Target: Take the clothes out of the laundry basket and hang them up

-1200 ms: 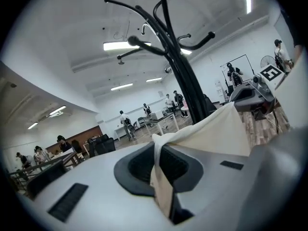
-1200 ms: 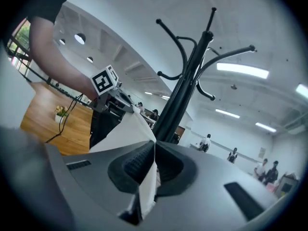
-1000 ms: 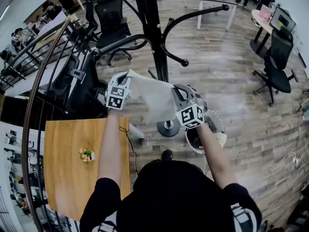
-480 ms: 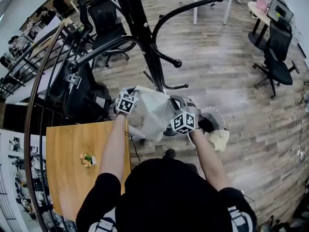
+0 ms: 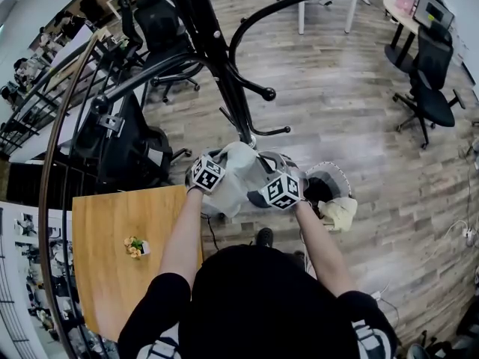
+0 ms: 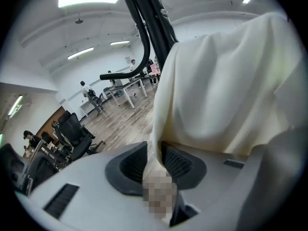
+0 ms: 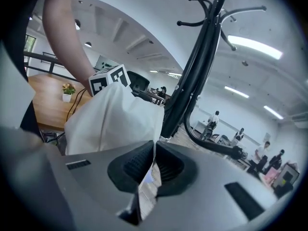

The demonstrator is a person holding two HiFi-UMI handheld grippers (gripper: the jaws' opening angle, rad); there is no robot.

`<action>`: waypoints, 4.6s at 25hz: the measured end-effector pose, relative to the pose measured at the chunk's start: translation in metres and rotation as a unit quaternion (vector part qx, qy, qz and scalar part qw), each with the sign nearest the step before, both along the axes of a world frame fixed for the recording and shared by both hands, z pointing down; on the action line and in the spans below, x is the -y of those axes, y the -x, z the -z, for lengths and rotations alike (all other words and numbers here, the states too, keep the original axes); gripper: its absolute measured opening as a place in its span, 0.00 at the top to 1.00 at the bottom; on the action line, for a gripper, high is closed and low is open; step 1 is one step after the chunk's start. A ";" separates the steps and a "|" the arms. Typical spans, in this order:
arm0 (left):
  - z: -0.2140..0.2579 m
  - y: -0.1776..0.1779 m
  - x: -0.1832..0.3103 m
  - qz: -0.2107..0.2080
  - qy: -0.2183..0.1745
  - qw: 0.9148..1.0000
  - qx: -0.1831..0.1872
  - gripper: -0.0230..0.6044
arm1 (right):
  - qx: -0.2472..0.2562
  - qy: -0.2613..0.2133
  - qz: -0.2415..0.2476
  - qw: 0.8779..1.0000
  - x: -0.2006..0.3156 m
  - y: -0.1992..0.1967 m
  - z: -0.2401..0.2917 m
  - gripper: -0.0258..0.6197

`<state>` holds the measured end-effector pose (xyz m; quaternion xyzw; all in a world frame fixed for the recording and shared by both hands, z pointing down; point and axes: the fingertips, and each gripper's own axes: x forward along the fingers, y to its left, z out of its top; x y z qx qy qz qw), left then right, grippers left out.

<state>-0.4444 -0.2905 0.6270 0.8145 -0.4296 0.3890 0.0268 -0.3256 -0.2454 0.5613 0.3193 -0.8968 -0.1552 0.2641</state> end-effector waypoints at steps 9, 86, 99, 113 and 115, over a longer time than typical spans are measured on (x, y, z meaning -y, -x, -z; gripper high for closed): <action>0.003 0.009 -0.004 0.024 -0.005 1.000 -0.006 0.56 | 0.016 0.016 -0.002 1.000 -0.005 -0.012 -0.001 0.74; 0.095 -0.258 -0.169 -0.077 -0.067 0.966 -0.237 0.93 | 0.057 0.083 -0.249 0.963 -0.222 -0.353 -0.002 0.95; 0.058 -0.327 -0.203 -0.161 -0.008 0.954 -0.253 0.93 | 0.058 0.107 -0.378 0.918 -0.292 -0.436 -0.033 0.95; 0.031 -0.371 -0.194 -0.167 0.015 0.960 -0.224 0.93 | 0.078 0.143 -0.394 0.904 -0.287 -0.490 -0.073 0.95; 0.027 -0.383 -0.189 -0.165 0.018 0.962 -0.217 0.93 | 0.084 0.149 -0.389 0.905 -0.278 -0.501 -0.079 0.95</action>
